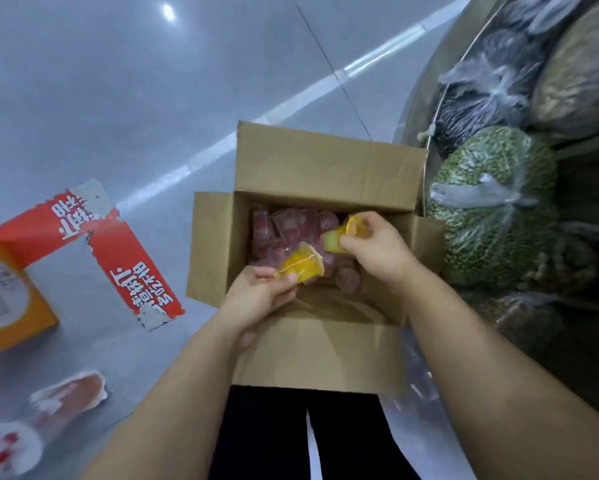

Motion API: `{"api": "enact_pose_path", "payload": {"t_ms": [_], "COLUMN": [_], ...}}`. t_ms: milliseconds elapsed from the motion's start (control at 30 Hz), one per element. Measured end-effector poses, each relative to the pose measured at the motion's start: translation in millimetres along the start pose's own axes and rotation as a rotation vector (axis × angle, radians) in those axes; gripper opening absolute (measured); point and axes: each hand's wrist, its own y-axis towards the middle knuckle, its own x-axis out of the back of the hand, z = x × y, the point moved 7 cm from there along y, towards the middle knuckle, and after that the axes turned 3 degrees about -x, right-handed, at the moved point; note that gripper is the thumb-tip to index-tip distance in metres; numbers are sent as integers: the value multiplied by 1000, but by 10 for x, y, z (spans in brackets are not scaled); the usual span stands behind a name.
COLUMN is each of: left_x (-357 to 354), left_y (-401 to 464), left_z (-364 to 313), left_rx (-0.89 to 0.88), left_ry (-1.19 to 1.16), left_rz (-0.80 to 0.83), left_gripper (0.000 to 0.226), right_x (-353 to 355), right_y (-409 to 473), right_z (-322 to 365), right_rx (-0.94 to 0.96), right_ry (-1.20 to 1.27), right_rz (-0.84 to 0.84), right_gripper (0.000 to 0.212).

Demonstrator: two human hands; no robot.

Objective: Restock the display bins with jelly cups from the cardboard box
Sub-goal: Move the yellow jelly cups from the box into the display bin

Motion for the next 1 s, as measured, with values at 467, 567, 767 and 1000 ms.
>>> {"api": "enact_pose_path", "payload": {"t_ms": [467, 567, 767, 1000], "left_x": [-1128, -1602, -2594, -3609], "left_y": [-4329, -5059, -5934, -6523], "left_z": [-2843, -3065, -2876, -2590], "left_rx": [-815, -990, -1090, -1231], "left_ry": [161, 283, 458, 643], "left_rz": [499, 579, 808, 1020], "left_gripper": [55, 56, 53, 50], "right_x": [2392, 2939, 3840, 4558], "right_y": [-4331, -4961, -5835, -6264], "right_z": [2268, 2264, 1659, 758], "right_rx": [633, 704, 650, 504], "right_ry": [310, 300, 412, 514], "right_rz": [-422, -512, -696, -879], "right_gripper": [60, 62, 59, 44]}}
